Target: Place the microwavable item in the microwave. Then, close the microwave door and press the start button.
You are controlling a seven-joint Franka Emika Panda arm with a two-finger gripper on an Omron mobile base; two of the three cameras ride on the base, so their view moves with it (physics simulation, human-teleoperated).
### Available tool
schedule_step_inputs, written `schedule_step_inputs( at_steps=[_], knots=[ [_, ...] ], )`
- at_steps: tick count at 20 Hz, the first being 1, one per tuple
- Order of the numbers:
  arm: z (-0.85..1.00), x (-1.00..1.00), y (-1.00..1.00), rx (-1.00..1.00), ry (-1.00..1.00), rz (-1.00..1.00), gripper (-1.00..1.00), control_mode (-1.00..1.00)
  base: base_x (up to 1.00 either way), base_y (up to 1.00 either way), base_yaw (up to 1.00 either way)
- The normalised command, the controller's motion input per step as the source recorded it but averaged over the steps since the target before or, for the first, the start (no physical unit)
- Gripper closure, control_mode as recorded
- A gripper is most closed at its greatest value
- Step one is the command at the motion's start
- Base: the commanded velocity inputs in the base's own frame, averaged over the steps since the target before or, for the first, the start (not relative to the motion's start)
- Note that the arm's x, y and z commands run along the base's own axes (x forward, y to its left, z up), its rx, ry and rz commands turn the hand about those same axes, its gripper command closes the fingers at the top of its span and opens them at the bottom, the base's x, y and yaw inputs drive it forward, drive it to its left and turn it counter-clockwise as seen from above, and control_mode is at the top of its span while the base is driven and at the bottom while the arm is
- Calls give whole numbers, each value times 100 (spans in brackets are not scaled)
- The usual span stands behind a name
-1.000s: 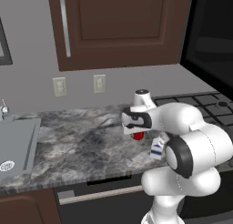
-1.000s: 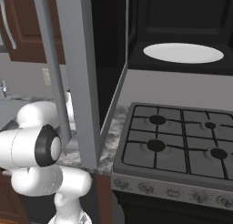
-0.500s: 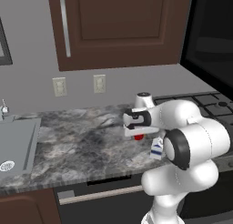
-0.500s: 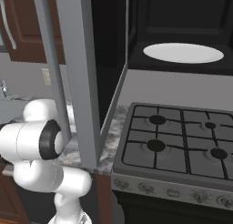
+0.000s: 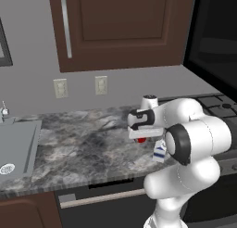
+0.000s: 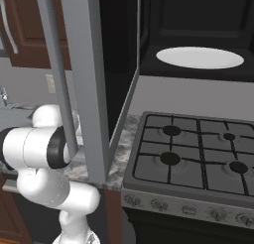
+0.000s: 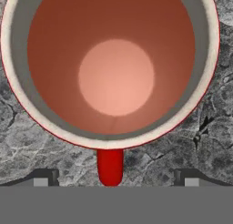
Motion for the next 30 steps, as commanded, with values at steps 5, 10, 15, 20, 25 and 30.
schedule_step_inputs(
  at_steps=[5,10,15,20,25,30],
  knots=[
    [0,5,-1,1,0,0,-100,-100,0,0,0],
    [0,2,0,0,0,0,-100,-100,0,0,0],
    [0,4,0,0,0,0,-100,-100,0,0,0],
    [0,7,0,0,0,0,-100,-100,0,0,0],
    [0,13,0,0,0,0,-100,-100,0,0,0],
    [0,10,0,0,0,0,-100,-100,0,0,0]
  ],
)
